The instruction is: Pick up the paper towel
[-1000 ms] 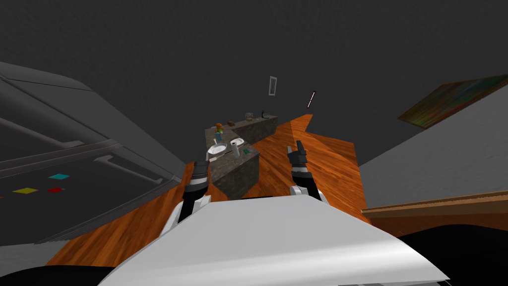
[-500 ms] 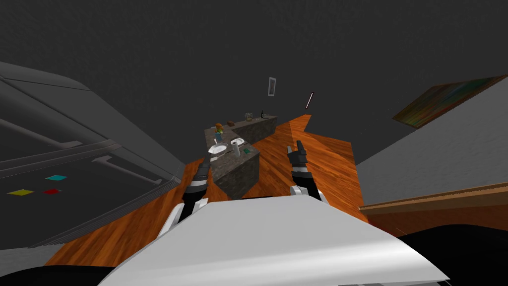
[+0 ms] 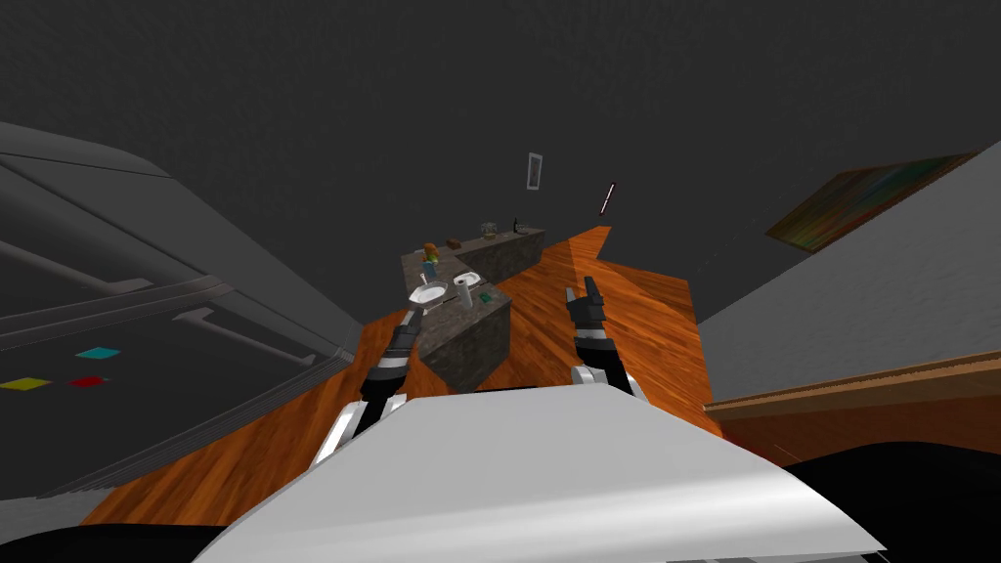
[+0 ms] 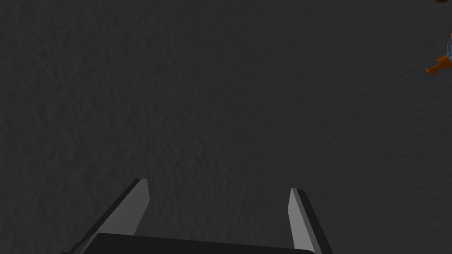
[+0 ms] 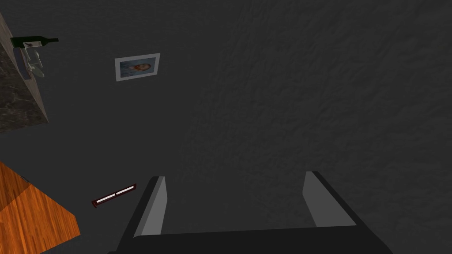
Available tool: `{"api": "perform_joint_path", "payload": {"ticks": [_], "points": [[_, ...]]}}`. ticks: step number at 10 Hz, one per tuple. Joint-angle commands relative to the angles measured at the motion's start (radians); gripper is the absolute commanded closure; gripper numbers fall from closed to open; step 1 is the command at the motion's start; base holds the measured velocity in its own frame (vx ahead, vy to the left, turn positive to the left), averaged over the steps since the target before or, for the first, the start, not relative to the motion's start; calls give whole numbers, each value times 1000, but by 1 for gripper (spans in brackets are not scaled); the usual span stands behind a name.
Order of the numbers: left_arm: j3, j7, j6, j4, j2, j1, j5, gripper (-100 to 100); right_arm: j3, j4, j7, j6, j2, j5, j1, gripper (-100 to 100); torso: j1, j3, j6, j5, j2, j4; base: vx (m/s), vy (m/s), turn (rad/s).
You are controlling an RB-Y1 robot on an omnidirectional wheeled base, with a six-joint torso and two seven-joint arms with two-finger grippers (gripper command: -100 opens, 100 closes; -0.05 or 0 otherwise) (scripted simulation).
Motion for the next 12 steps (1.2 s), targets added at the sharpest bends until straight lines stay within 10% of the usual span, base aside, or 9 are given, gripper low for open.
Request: {"api": "perform_joint_path", "payload": {"ticks": [1, 12], "points": [[13, -2, -15, 26, 2, -1, -28, -100, 0, 0, 0, 0, 0, 0, 0, 0, 0, 0, 0, 0, 0, 0, 12, -18, -4], [139, -13, -33, 255, 37, -51, -316, -100, 0, 0, 0, 0, 0, 0, 0, 0, -8, -4, 0, -2, -7, -1, 61, -80, 7]]}}
